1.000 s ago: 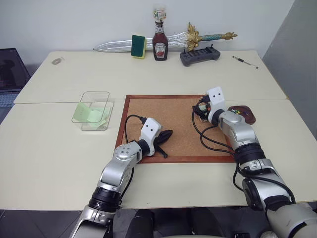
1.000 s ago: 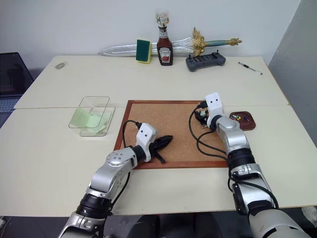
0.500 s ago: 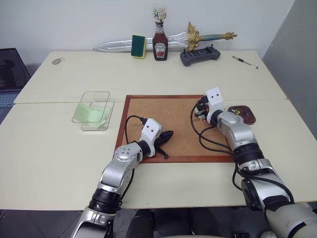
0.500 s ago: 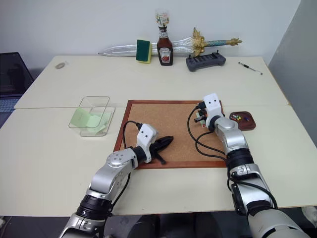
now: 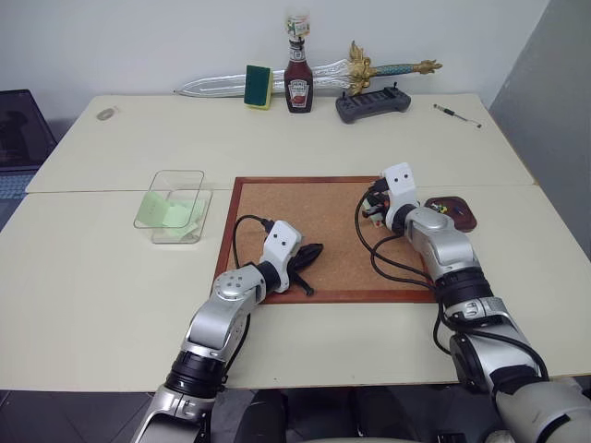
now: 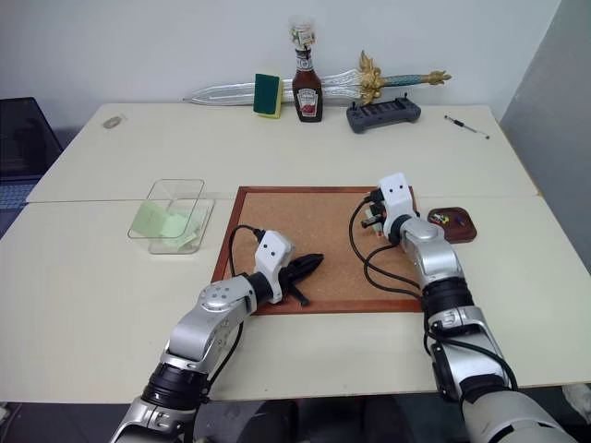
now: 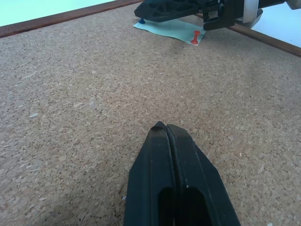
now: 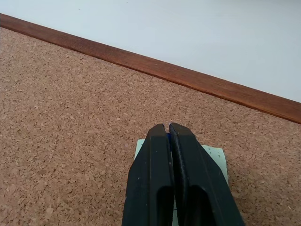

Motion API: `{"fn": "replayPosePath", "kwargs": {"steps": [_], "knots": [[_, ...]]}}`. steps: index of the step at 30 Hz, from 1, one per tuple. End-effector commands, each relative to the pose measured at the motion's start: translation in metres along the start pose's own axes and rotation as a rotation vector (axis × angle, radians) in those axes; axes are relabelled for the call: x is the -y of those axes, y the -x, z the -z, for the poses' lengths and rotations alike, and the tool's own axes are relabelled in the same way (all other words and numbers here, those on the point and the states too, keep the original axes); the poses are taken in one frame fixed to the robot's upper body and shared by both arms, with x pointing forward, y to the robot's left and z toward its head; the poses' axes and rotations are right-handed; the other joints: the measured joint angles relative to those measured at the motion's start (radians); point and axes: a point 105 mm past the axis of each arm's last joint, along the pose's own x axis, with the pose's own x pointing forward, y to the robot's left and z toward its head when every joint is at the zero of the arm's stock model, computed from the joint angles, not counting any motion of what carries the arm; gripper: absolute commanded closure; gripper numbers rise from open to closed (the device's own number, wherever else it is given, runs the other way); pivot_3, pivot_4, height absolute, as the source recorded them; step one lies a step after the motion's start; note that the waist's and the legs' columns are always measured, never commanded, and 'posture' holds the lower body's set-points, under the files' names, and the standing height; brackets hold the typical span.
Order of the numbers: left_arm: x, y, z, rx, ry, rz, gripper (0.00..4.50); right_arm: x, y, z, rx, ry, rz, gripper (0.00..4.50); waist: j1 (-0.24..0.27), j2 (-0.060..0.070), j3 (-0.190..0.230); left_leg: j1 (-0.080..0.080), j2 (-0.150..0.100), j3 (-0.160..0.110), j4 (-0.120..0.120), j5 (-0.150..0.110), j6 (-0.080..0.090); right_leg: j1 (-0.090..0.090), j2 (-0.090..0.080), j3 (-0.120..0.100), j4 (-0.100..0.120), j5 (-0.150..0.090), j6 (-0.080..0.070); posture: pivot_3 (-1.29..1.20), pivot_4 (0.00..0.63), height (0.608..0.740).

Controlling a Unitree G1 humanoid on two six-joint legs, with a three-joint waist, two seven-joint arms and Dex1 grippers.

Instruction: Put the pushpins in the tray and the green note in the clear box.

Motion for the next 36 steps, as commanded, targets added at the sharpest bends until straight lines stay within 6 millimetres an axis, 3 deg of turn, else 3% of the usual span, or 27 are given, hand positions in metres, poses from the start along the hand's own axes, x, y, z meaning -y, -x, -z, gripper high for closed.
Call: {"fn": "replayPosePath", "kwargs": {"steps": [1, 13, 19, 27, 30, 36], "knots": [[0.005, -0.001, 0.015, -0.066, 0.029, 0.009, 4.50, -0.004, 0.005, -0.037, 0.147, -0.013, -0.013, 4.45, -0.001, 0.000, 0.000, 0.000, 0.000, 0.000, 0.000, 0.000, 0.000, 0.000, 0.000, 0.000, 0.000, 0.000, 0.000, 0.00, 0.150, 0.740], [0.005, -0.001, 0.025, -0.125, 0.042, 0.008, 4.50, -0.003, 0.015, -0.044, 0.192, -0.021, -0.001, 4.45, -0.006, 0.003, -0.002, 0.001, 0.000, 0.000, 0.000, 0.000, 0.000, 0.002, 0.000, 0.000, 0.000, 0.000, 0.000, 0.00, 0.150, 0.740], [0.010, -0.002, 0.018, -0.085, 0.041, 0.023, 4.50, 0.043, 0.042, -0.049, 0.203, -0.007, 0.154, 4.45, 0.000, 0.003, -0.002, 0.001, 0.000, -0.001, 0.000, 0.000, 0.000, 0.002, 0.000, 0.000, 0.000, 0.000, 0.000, 0.00, 0.150, 0.740], [0.013, -0.003, 0.018, -0.083, 0.025, 0.039, 4.50, 0.101, 0.076, -0.029, 0.099, 0.030, 0.373, 4.45, 0.003, 0.004, -0.002, 0.001, 0.000, 0.000, 0.000, 0.000, 0.000, 0.002, 0.000, 0.000, -0.001, 0.000, 0.000, 0.00, 0.150, 0.740], [0.014, -0.003, 0.019, -0.085, 0.019, 0.051, 4.50, 0.112, 0.086, -0.018, 0.041, 0.047, 0.416, 4.45, 0.003, 0.004, -0.002, 0.001, 0.000, 0.001, 0.000, 0.000, 0.000, 0.002, 0.000, 0.001, -0.001, 0.000, 0.000, 0.00, 0.150, 0.740], [0.015, -0.003, 0.019, -0.088, 0.013, 0.059, 4.50, 0.115, 0.094, 0.000, -0.061, 0.060, 0.415, 4.45, 0.004, 0.004, -0.002, 0.001, 0.000, 0.000, 0.000, 0.000, 0.000, 0.003, 0.000, 0.001, -0.001, 0.000, 0.000, 0.00, 0.150, 0.740]]}}
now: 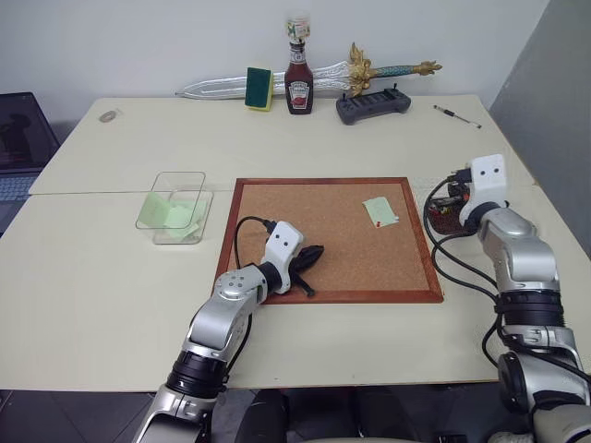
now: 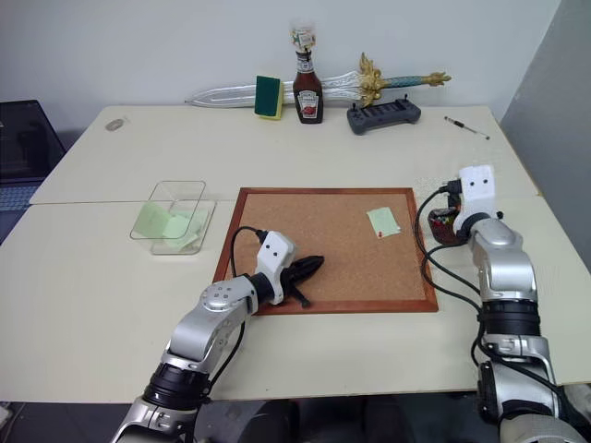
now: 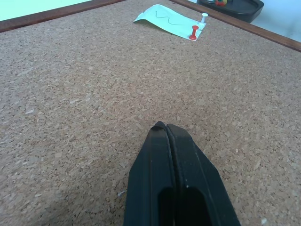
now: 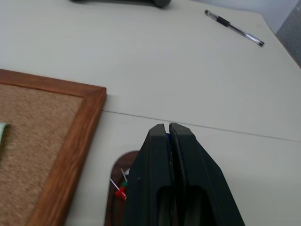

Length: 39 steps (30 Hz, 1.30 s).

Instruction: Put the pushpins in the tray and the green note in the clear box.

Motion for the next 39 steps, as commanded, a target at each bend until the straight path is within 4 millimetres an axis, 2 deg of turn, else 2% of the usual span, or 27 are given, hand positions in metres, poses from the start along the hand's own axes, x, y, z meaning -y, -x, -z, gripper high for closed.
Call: {"fn": "replayPosePath", "kwargs": {"steps": [1, 9, 13, 14, 17, 22, 26, 29, 35, 39], "knots": [[0.010, -0.002, 0.015, -0.052, 0.016, 0.047, 4.50, 0.005, 0.006, -0.004, -0.005, 0.033, 0.011, 4.45, 0.001, 0.000, 0.000, 0.000, 0.000, 0.000, 0.000, 0.000, 0.000, 0.000, 0.000, 0.000, 0.000, 0.000, 0.000, 0.00, 0.150, 0.740], [0.010, -0.002, 0.015, -0.055, 0.012, 0.052, 4.50, -0.004, 0.006, 0.007, -0.054, 0.027, -0.032, 4.45, 0.005, 0.000, 0.000, 0.000, 0.000, 0.000, 0.000, 0.000, 0.000, 0.000, 0.000, 0.000, 0.000, 0.000, 0.000, 0.00, 0.150, 0.740], [0.010, -0.002, 0.016, -0.056, 0.011, 0.051, 4.50, -0.004, 0.005, 0.009, -0.063, 0.028, -0.031, 3.85, 0.007, 0.000, 0.000, 0.000, 0.000, 0.000, 0.000, 0.000, 0.000, 0.000, 0.000, 0.000, 0.000, 0.000, 0.000, 0.00, 0.150, 0.740], [0.010, -0.002, 0.016, -0.056, 0.011, 0.051, 4.50, -0.004, 0.005, 0.009, -0.063, 0.027, -0.031, 3.56, 0.007, 0.000, 0.000, 0.000, 0.000, 0.000, 0.000, 0.000, 0.000, 0.000, 0.000, 0.000, 0.000, 0.000, 0.000, 0.00, 0.150, 0.740], [0.010, -0.002, 0.016, -0.058, 0.011, 0.050, 4.50, -0.005, 0.005, 0.009, -0.058, 0.019, -0.038, 3.02, 0.008, 0.000, 0.000, 0.000, 0.000, 0.000, 0.000, 0.000, 0.000, 0.000, 0.000, 0.000, 0.000, 0.000, 0.000, 0.00, 0.150, 0.740], [0.009, -0.002, 0.017, -0.059, 0.010, 0.049, 4.50, 0.000, 0.006, -0.002, -0.014, 0.003, -0.010, 1.99, 0.008, 0.000, 0.000, 0.000, 0.000, 0.000, 0.000, 0.000, 0.000, 0.000, 0.000, 0.000, 0.000, 0.000, 0.000, 0.00, 0.150, 0.740], [0.009, -0.001, 0.017, -0.059, 0.008, 0.050, 4.50, -0.001, 0.013, -0.017, 0.051, -0.028, -0.022, 1.99, 0.008, 0.000, 0.000, 0.000, 0.000, 0.000, 0.000, 0.000, 0.000, 0.000, 0.000, 0.000, 0.000, 0.000, 0.000, 0.00, 0.150, 0.740], [0.009, -0.001, 0.017, -0.060, 0.008, 0.052, 4.50, -0.019, 0.022, -0.027, 0.108, -0.056, -0.146, 1.99, 0.008, 0.000, 0.000, 0.000, 0.000, 0.000, 0.000, 0.000, 0.000, 0.000, 0.000, 0.000, 0.000, 0.000, 0.000, 0.00, 0.150, 0.740], [0.010, -0.002, 0.016, -0.057, 0.007, 0.058, 4.50, -0.064, 0.039, -0.012, 0.119, -0.001, -0.374, 1.99, 0.011, 0.000, 0.000, 0.000, 0.000, -0.001, 0.000, 0.000, 0.000, 0.001, 0.000, -0.001, -0.001, 0.000, 0.000, 0.00, 0.150, 0.740], [0.010, -0.003, 0.015, -0.057, 0.006, 0.060, 4.50, -0.072, 0.039, 0.000, 0.109, 0.007, -0.404, 1.99, 0.011, 0.000, 0.000, 0.000, 0.000, -0.001, 0.000, 0.000, 0.000, 0.001, 0.000, -0.001, -0.001, 0.000, 0.000, 0.00, 0.150, 0.740]]}}
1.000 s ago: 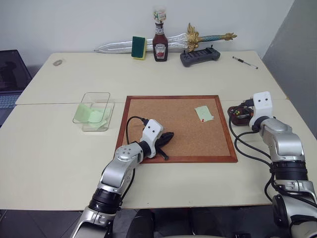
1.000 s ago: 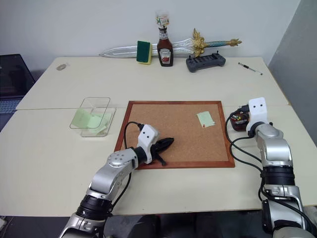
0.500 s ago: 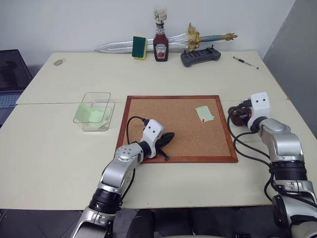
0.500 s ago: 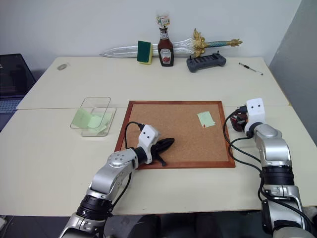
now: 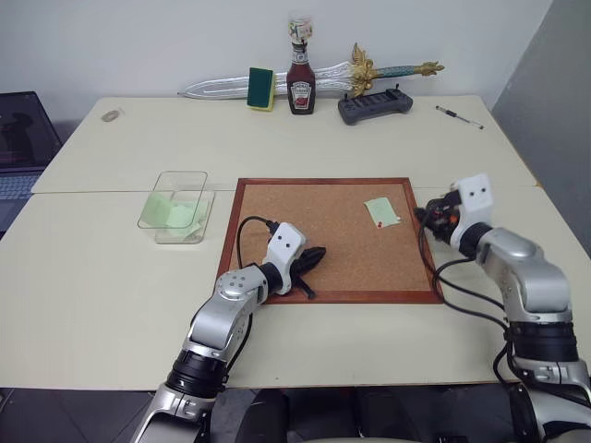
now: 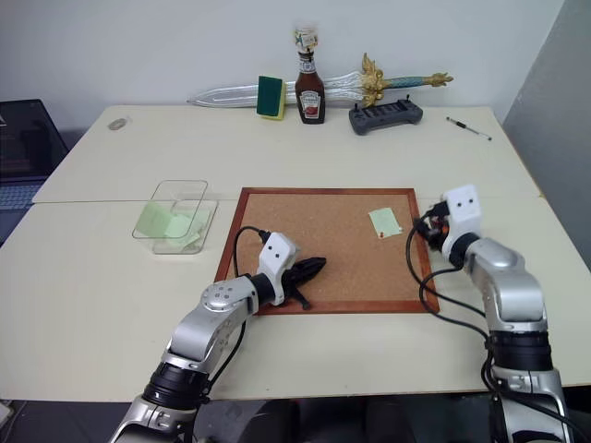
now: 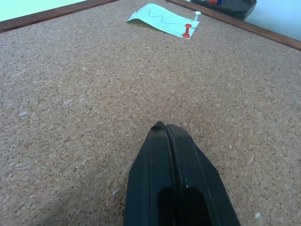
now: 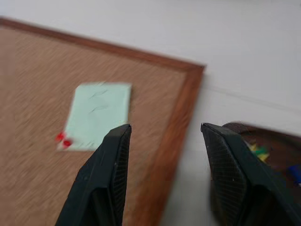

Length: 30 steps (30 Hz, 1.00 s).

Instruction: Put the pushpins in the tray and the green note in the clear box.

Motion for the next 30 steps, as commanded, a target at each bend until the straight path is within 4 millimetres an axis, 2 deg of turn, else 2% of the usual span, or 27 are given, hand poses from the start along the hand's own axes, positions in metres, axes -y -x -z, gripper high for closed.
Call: {"fn": "replayPosePath", "kwargs": {"steps": [1, 13, 22, 30], "knots": [[0.008, -0.002, 0.014, -0.054, 0.022, 0.036, 4.50, -0.006, 0.000, -0.012, 0.061, 0.025, -0.038, 1.99, 0.000, 0.000, 0.000, 0.000, 0.000, 0.000, 0.000, 0.000, 0.000, 0.000, 0.000, 0.000, 0.000, 0.000, 0.000, 0.00, 0.150, 0.740], [0.008, -0.003, 0.013, -0.047, 0.023, 0.036, 4.50, -0.010, -0.024, -0.010, 0.054, 0.053, -0.047, 1.99, 0.002, 0.000, 0.000, 0.000, 0.000, 0.000, 0.000, 0.000, 0.000, 0.000, 0.000, 0.000, 0.000, 0.000, 0.000, 0.00, 0.150, 0.740], [0.009, -0.002, 0.013, -0.044, 0.028, 0.034, 4.50, -0.009, -0.030, -0.006, 0.046, 0.043, -0.044, 1.99, 0.002, 0.000, 0.000, 0.000, 0.000, 0.000, 0.000, 0.000, 0.000, 0.000, 0.000, 0.000, 0.000, 0.000, 0.000, 0.00, 0.150, 0.740], [0.009, -0.002, 0.012, -0.043, 0.028, 0.037, 4.50, -0.008, -0.030, -0.002, 0.037, 0.037, -0.041, 3.39, 0.002, 0.000, 0.000, 0.000, 0.000, 0.000, 0.000, 0.000, 0.000, 0.000, 0.000, 0.000, 0.000, 0.000, 0.000, 0.00, 0.150, 0.740]]}}
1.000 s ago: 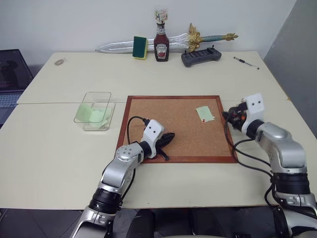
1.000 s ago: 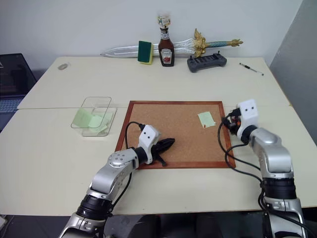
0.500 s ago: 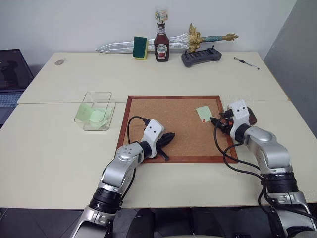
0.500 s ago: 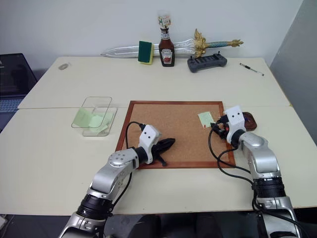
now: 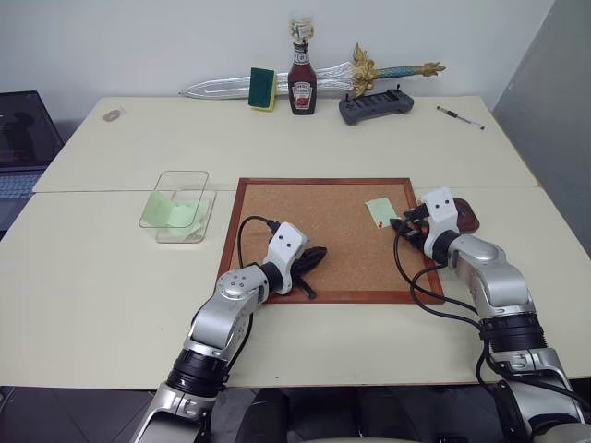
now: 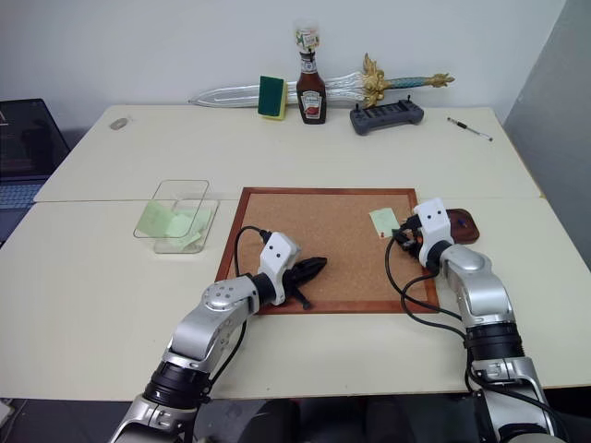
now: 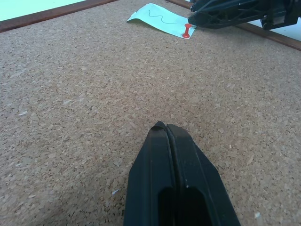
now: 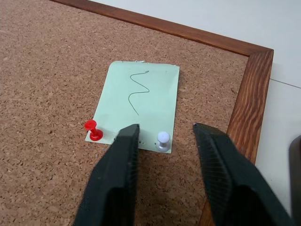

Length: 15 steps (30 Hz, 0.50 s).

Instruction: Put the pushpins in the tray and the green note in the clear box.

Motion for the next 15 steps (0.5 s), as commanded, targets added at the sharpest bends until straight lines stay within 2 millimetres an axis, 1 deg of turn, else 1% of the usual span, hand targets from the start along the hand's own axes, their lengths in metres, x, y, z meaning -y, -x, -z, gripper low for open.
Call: {"fn": "replayPosePath", "kwargs": {"steps": [1, 5, 10, 15], "knots": [[0.009, -0.001, 0.012, -0.043, 0.028, 0.034, 4.50, 0.001, 0.002, -0.014, 0.052, 0.025, 0.006, 3.62, 0.000, 0.000, 0.000, 0.000, 0.000, 0.000, 0.000, 0.000, 0.000, 0.000, 0.000, 0.000, 0.000, 0.000, 0.000, 0.00, 0.150, 0.740], [0.009, -0.001, 0.013, -0.044, 0.029, 0.033, 4.50, 0.001, 0.003, -0.015, 0.059, 0.028, 0.005, 4.47, 0.000, 0.000, 0.000, 0.000, 0.000, 0.000, 0.000, 0.000, 0.000, 0.000, 0.000, 0.000, 0.000, 0.000, 0.000, 0.00, 0.150, 0.740], [0.009, -0.001, 0.015, -0.055, 0.029, 0.031, 4.50, -0.005, 0.007, -0.020, 0.094, 0.044, -0.016, 4.47, 0.000, 0.000, 0.000, 0.000, 0.000, 0.000, 0.000, 0.000, 0.000, 0.000, 0.000, 0.000, 0.000, 0.000, 0.000, 0.00, 0.150, 0.740], [0.010, -0.001, 0.018, -0.074, 0.030, 0.038, 4.50, -0.015, 0.009, -0.034, 0.168, 0.063, -0.020, 4.47, 0.000, 0.000, 0.000, 0.000, 0.000, 0.000, 0.000, 0.000, 0.000, 0.000, 0.000, 0.000, 0.000, 0.000, 0.000, 0.00, 0.150, 0.740]]}}
